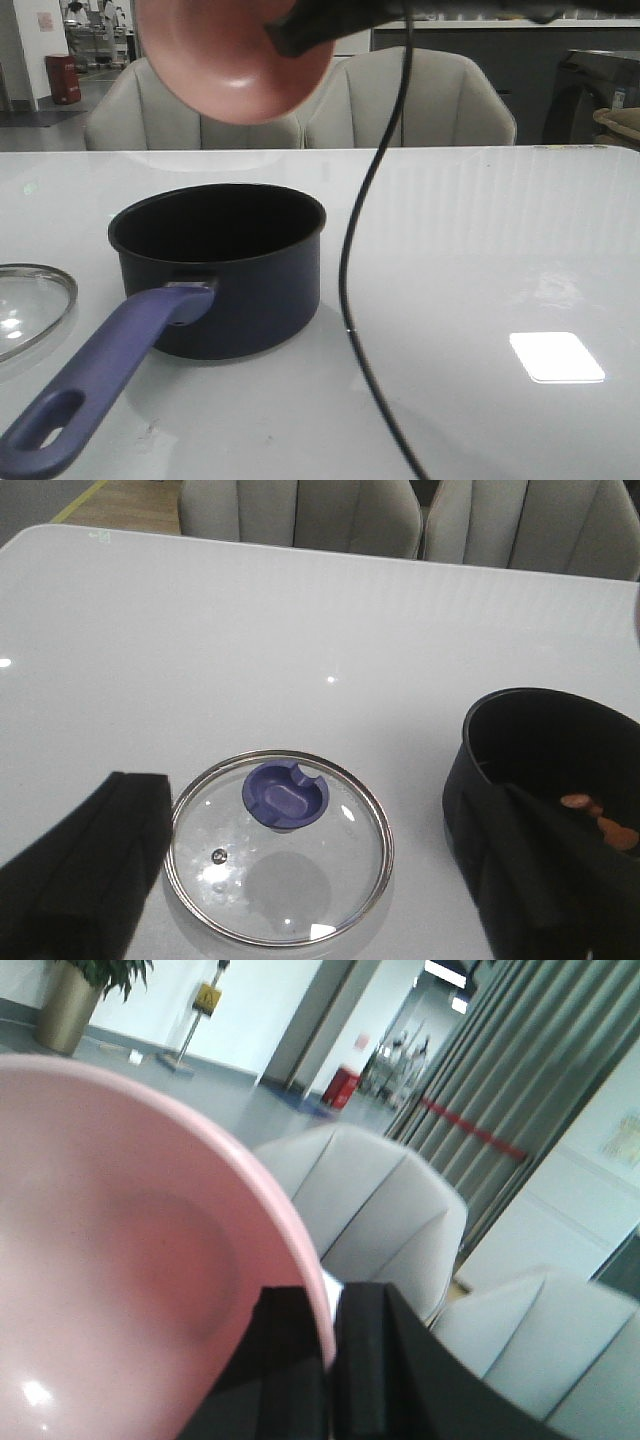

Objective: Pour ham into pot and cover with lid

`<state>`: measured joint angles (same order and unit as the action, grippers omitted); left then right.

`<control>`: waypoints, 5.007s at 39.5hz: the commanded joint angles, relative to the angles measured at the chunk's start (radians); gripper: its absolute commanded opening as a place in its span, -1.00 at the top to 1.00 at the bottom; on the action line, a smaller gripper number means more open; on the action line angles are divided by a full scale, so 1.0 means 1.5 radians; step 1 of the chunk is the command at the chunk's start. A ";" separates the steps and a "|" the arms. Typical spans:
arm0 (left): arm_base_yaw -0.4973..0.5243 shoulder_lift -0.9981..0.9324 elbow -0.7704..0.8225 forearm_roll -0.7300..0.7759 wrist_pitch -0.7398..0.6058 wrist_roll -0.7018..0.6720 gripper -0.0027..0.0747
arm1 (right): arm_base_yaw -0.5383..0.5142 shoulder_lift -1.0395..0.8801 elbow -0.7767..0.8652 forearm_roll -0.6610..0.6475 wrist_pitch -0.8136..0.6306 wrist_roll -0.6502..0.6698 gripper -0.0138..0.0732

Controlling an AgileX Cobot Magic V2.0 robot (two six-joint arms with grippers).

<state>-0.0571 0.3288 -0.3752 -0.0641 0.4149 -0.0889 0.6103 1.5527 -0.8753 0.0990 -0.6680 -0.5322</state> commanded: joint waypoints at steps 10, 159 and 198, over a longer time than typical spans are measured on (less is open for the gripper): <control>-0.004 0.004 -0.018 -0.006 -0.053 0.000 -0.67 | -0.123 -0.181 -0.018 -0.023 0.329 0.162 0.37; -0.004 0.004 -0.018 -0.006 -0.054 0.000 -0.67 | -0.142 -0.918 0.458 0.053 0.475 0.220 0.38; -0.004 0.293 -0.208 -0.019 0.138 -0.001 -0.67 | -0.142 -0.918 0.458 0.053 0.473 0.220 0.31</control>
<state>-0.0571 0.6913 -0.6045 -0.0823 0.6324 -0.0889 0.3973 0.1677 -0.1601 0.1871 0.1252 -0.1954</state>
